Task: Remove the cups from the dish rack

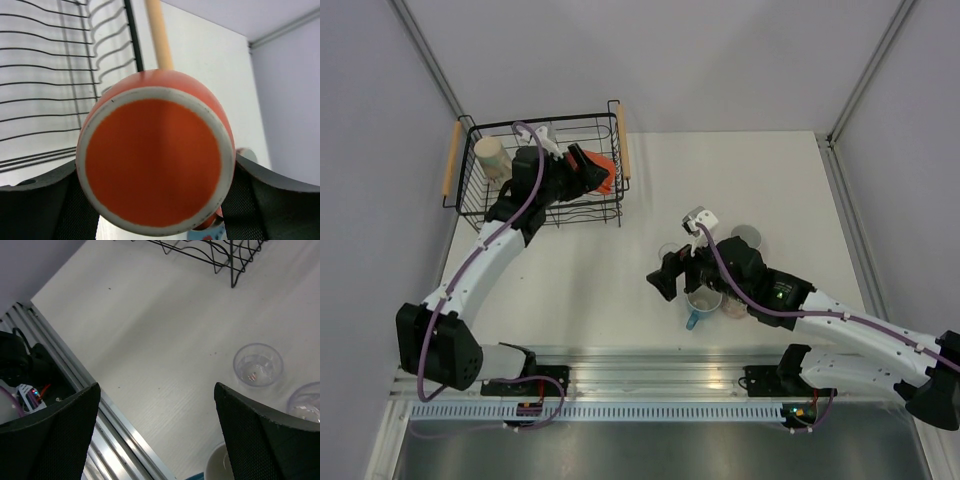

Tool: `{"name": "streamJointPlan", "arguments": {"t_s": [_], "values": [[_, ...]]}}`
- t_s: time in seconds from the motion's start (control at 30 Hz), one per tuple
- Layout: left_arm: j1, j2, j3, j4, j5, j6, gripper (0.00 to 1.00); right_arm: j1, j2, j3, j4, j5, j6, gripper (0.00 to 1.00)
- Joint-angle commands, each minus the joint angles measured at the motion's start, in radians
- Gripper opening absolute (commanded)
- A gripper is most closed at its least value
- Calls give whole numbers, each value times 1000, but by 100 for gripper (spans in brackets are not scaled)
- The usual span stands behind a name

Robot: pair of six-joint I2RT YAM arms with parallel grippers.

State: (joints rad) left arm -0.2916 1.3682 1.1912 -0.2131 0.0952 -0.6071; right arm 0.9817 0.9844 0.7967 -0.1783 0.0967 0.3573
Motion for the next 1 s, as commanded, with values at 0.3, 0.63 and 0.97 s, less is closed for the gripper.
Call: {"name": "streamJointPlan", "arguments": {"t_s": [0.3, 0.63, 0.97], "values": [[-7, -293, -445, 777, 603, -281, 2, -9, -46, -89, 440, -310, 127, 98], [-4, -366, -751, 1243, 816, -430, 2, -26, -53, -175, 661, -328, 268, 98], [0, -357, -944, 1603, 830, -549, 2, -54, -15, -225, 819, -285, 403, 98]]}}
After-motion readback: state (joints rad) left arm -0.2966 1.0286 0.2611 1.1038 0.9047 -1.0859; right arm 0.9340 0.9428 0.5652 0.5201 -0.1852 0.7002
